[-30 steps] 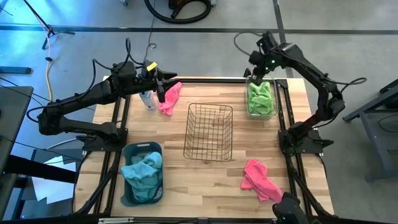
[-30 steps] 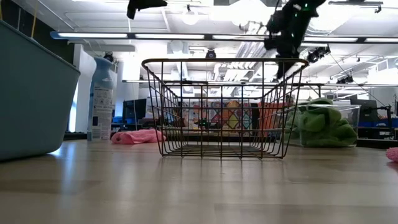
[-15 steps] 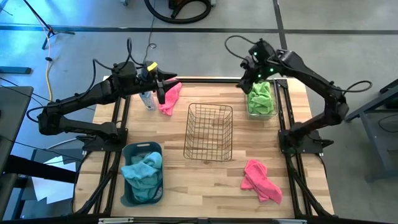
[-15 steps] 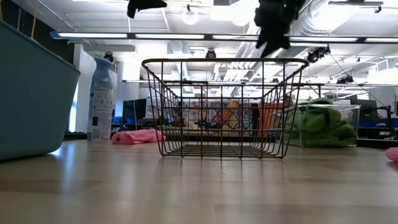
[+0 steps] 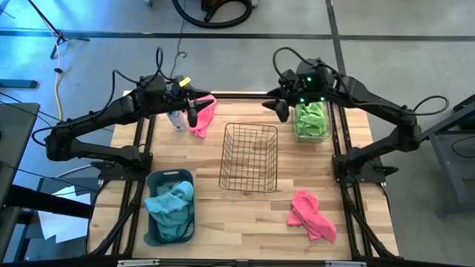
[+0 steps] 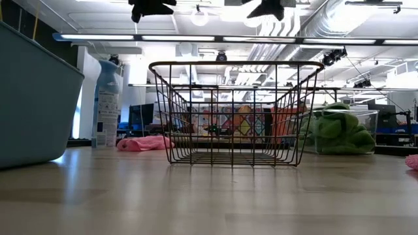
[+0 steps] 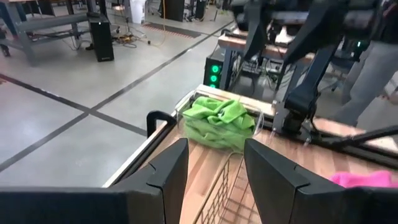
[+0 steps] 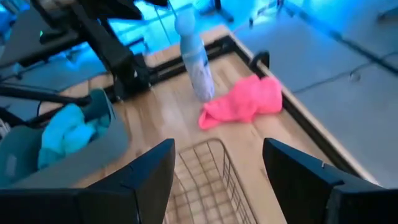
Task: Sort microfiber towel by color & place in baskets
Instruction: Put the top pink microfiber cloth into the gold wire basket
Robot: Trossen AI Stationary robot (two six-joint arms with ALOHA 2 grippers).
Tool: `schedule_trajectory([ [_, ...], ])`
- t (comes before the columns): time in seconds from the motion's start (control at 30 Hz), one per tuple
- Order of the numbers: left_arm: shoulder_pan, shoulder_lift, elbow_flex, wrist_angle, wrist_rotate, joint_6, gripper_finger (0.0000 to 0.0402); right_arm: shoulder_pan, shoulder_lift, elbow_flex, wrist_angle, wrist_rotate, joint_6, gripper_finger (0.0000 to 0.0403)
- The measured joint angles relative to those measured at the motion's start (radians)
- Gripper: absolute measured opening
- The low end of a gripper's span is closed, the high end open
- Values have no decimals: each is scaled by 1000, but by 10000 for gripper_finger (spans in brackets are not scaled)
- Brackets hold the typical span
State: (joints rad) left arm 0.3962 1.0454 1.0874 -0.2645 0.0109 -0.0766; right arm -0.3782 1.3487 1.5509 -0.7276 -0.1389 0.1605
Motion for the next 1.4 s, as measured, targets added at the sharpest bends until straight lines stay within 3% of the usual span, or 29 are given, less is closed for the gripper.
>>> schedule_trajectory([
  [0.3,0,0,0,-29,28,36,145,125,-103,-163,92,155,96,241],
  [0.57,-30,6,1,43,170,-35,145,164,-270,-371,277,192,144,241],
  [0.93,-198,78,1,51,-73,-114,145,164,-391,-388,430,196,94,241],
  [1.3,-250,106,1,159,-105,-82,145,164,-386,-388,430,189,74,241],
  [1.4,-248,103,1,185,-195,-72,145,164,-386,-388,428,189,74,241],
])
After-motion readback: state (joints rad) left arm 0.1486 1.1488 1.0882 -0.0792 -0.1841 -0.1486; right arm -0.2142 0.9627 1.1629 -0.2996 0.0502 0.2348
